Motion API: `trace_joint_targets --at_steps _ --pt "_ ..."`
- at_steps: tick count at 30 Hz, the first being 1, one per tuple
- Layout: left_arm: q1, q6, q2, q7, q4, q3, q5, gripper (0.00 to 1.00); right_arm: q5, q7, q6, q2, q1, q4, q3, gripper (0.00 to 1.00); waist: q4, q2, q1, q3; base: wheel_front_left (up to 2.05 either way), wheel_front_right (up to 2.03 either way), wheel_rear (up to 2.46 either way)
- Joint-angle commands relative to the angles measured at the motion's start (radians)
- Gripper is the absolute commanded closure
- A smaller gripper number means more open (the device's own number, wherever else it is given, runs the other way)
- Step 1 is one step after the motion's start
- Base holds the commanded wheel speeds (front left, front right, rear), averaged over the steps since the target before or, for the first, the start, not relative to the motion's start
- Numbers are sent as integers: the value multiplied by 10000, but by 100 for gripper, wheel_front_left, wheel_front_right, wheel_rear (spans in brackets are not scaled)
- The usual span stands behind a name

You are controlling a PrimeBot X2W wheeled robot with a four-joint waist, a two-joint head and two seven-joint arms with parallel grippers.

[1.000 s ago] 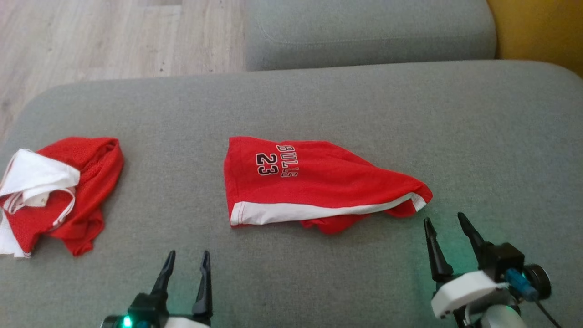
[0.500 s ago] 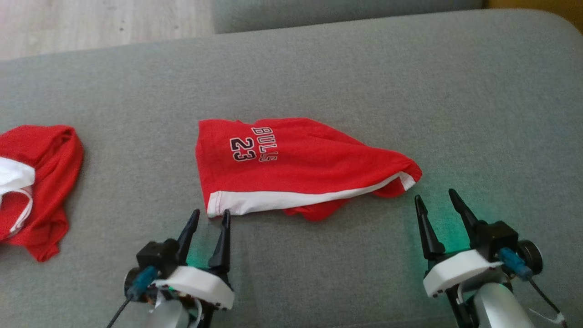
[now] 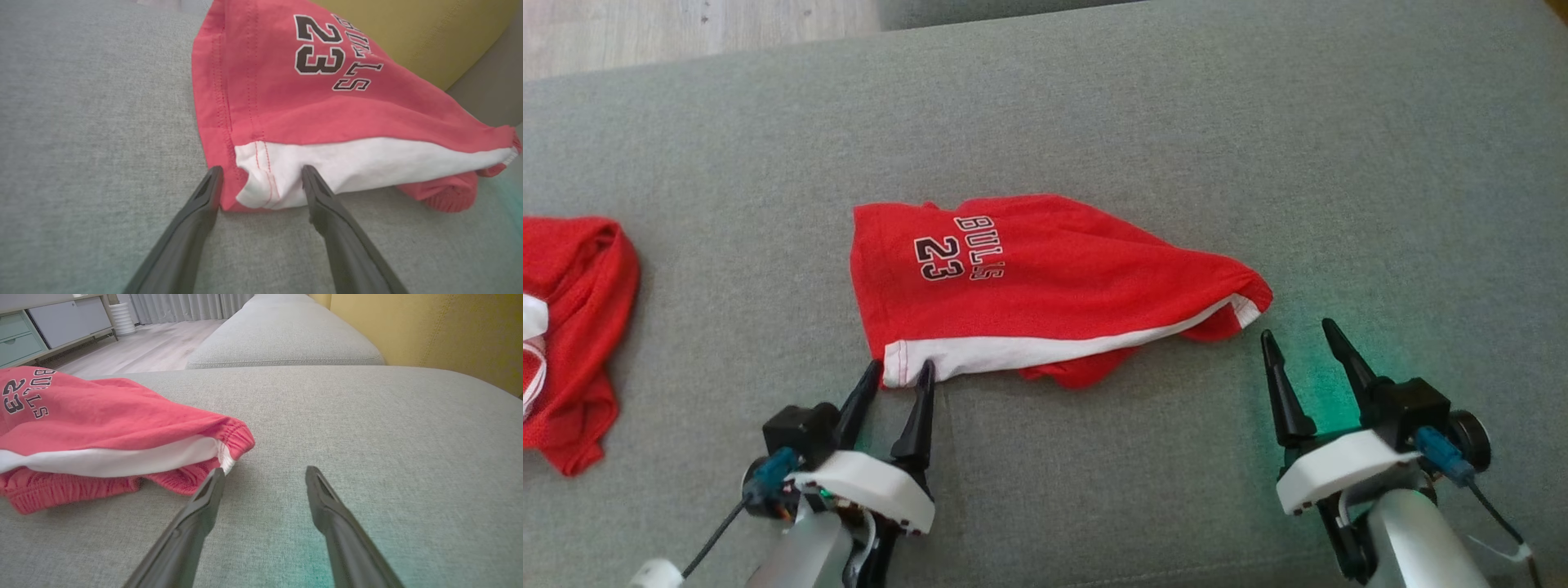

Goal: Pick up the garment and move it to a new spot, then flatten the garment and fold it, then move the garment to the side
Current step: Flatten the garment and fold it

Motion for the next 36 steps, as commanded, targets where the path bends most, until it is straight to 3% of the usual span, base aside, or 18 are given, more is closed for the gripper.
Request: trace_joint_targets --at_steps 1,6,7,8,10,11,15,16,17,23,30,32,33,36 --pt "-260 17 183 -38 -36 165 -132 0 54 -107 -7 -34 -315 -272 263 0 -1 0 0 15 0 0 0" --pt "-403 16 290 -38 -148 -427 -528 0 110 -107 -7 -34 -360 -224 341 0 17 0 0 81 0 0 0" --pt "-410 16 306 -38 -183 -552 -617 5 123 -107 -7 -34 -367 -216 359 0 15 0 0 83 0 0 0" --pt "-418 16 329 -38 -196 -675 -716 20 132 -107 -7 -34 -372 -205 379 0 14 0 0 82 0 0 0" --pt "-447 16 398 -38 -272 -862 -859 30 154 -107 -7 -34 -382 -191 417 0 15 0 0 83 0 0 0" --pt "-455 16 422 -38 -313 -941 -930 44 168 -107 -7 -34 -386 -184 436 0 17 0 0 84 0 0 0" --pt "-526 16 540 -38 -542 -1052 -1090 70 259 -107 -7 -34 -407 -151 535 0 45 0 0 105 0 0 0" --pt "-549 16 559 -38 -641 -991 -1059 82 295 -107 -7 -34 -420 -147 586 0 55 0 0 114 0 0 0" --pt "-563 16 572 -38 -754 -893 -994 100 397 -107 -7 -34 -435 -144 665 0 71 0 0 121 0 0 0" --pt "-322 16 457 -38 -1332 -229 -340 100 1247 -107 -7 -34 -589 -65 1031 0 189 0 0 127 0 0 0" --pt "-128 16 339 -38 -1429 -267 -93 100 1694 -107 -7 -34 -832 386 1161 0 370 0 0 161 0 0 0" --pt "-132 16 327 -38 -1431 -278 -80 100 1726 -107 -7 -34 -859 453 1158 4 390 0 0 169 0 0 0" --pt "-141 16 321 -38 -1435 -291 -68 100 1736 -107 -7 -34 -887 503 1157 10 407 0 0 180 0 0 0" --pt "-180 16 324 -38 -1471 -329 -59 100 1809 -107 -7 -34 -963 618 1091 13 444 0 0 209 0 0 0"
